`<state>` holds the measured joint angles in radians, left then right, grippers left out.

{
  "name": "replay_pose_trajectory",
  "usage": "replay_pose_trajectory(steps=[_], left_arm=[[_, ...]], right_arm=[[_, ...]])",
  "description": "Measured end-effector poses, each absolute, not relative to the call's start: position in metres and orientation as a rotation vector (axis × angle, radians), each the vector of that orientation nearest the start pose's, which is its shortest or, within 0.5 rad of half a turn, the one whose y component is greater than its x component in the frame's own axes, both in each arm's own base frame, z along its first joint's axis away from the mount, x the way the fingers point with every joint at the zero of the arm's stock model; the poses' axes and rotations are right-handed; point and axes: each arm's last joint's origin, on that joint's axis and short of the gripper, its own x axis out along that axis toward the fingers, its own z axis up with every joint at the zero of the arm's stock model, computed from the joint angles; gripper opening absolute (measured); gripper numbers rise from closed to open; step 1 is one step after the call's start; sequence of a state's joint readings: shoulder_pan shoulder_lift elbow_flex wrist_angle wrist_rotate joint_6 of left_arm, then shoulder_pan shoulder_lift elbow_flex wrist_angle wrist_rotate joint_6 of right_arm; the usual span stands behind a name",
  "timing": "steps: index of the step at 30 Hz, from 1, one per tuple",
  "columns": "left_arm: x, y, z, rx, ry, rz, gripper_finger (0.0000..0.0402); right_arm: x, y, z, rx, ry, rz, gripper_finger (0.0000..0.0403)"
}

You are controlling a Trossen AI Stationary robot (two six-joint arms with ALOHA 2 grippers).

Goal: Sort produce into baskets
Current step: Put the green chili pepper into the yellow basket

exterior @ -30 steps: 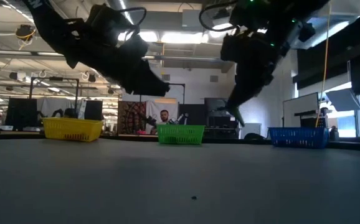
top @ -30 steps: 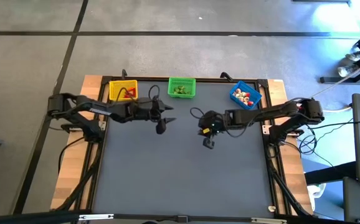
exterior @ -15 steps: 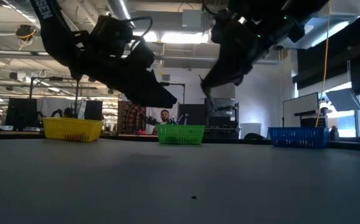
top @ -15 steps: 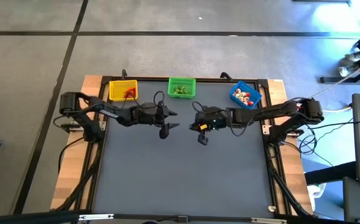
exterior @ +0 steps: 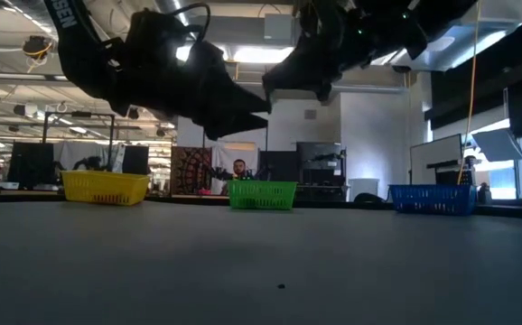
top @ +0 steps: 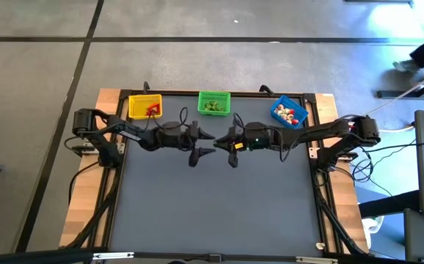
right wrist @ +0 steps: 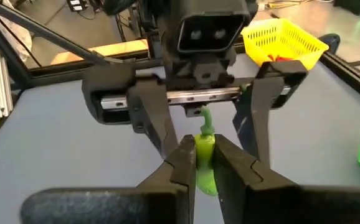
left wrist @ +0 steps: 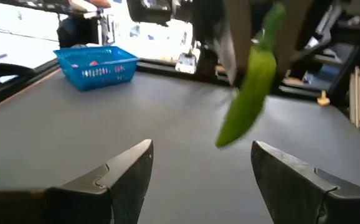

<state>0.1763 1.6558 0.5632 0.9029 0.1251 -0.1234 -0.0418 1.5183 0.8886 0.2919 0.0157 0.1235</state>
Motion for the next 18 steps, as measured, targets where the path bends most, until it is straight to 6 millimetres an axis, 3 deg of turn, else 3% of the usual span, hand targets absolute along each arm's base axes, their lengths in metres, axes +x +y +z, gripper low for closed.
replay_pose_trajectory(steps=[12,18], left_arm=[[0.300,0.048,0.166,-0.198,0.110,0.003,0.0263],[0.301,0.048,0.173,-0.216,0.046,-0.008,0.0220]], right_arm=[[0.334,-0.014,0.242,0.099,0.275,-0.069,0.0043],[0.336,-0.014,0.239,0.100,0.286,-0.070,0.0043]])
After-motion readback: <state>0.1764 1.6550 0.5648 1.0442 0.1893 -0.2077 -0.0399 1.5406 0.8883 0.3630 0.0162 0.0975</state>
